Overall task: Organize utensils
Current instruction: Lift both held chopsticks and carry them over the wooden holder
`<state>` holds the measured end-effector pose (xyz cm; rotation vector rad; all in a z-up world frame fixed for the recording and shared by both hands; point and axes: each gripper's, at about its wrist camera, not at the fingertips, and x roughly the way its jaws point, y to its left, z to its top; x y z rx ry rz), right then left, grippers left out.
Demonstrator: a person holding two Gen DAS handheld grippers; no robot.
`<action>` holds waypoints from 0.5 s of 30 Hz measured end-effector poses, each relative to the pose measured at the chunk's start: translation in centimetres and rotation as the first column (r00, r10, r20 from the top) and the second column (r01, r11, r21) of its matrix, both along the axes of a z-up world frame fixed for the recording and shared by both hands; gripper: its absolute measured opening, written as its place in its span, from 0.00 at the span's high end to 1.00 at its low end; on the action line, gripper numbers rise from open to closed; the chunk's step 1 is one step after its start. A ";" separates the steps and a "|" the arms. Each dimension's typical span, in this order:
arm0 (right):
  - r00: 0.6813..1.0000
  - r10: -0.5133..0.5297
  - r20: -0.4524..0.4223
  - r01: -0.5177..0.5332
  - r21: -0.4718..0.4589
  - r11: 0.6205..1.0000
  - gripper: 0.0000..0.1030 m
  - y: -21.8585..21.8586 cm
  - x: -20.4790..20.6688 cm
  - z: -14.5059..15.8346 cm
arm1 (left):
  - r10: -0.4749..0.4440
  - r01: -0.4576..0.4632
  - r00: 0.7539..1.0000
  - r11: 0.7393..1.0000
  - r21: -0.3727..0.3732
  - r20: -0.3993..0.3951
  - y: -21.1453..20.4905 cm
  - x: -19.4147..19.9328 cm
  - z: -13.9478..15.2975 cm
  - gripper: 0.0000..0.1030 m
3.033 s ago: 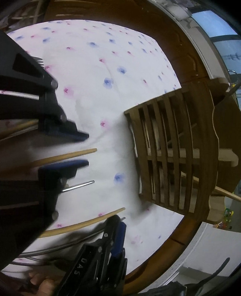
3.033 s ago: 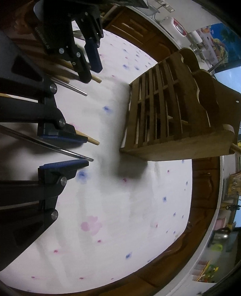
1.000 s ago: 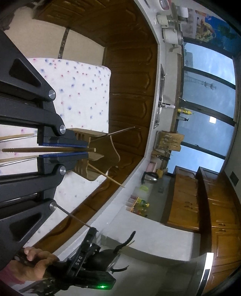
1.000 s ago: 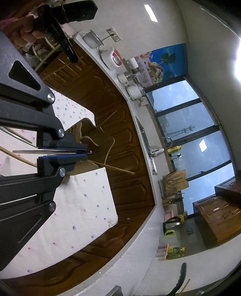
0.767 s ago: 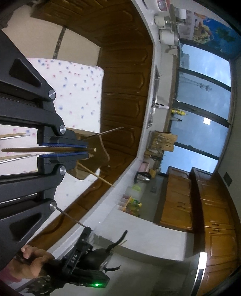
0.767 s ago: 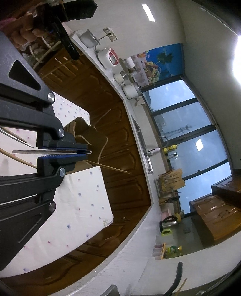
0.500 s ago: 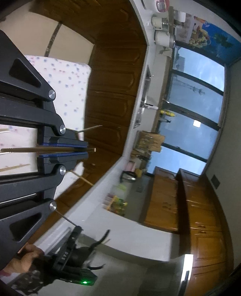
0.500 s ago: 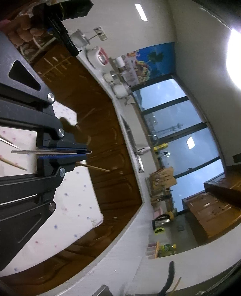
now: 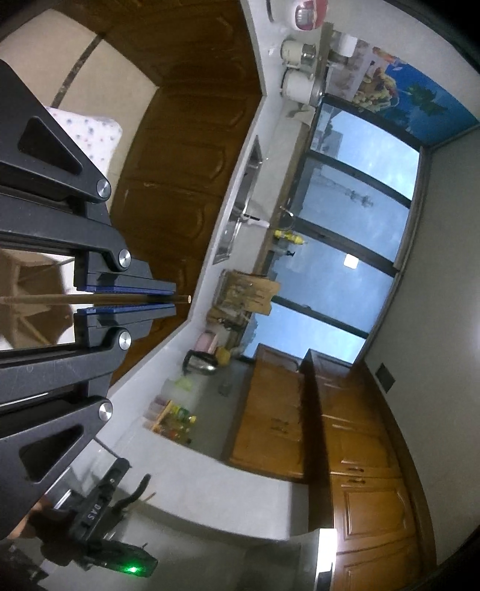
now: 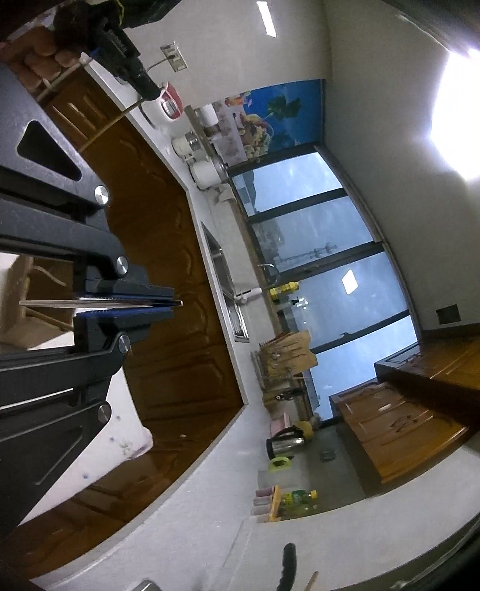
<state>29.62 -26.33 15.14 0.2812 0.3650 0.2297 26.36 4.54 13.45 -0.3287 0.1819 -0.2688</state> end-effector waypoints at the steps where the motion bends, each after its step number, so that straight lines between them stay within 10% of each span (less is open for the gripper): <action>1: 1.000 -0.001 0.002 0.001 -0.004 1.000 0.96 0.2 0.4 -0.1 | 0.009 -0.009 1.000 1.000 0.004 0.009 -0.3 0.3 -0.3 0.97; 15: 0.999 -0.027 -0.029 0.026 -0.029 0.999 0.96 1.4 3.4 -5.0 | 0.066 -0.065 0.997 0.998 0.017 -0.051 -4.4 7.1 -9.1 0.97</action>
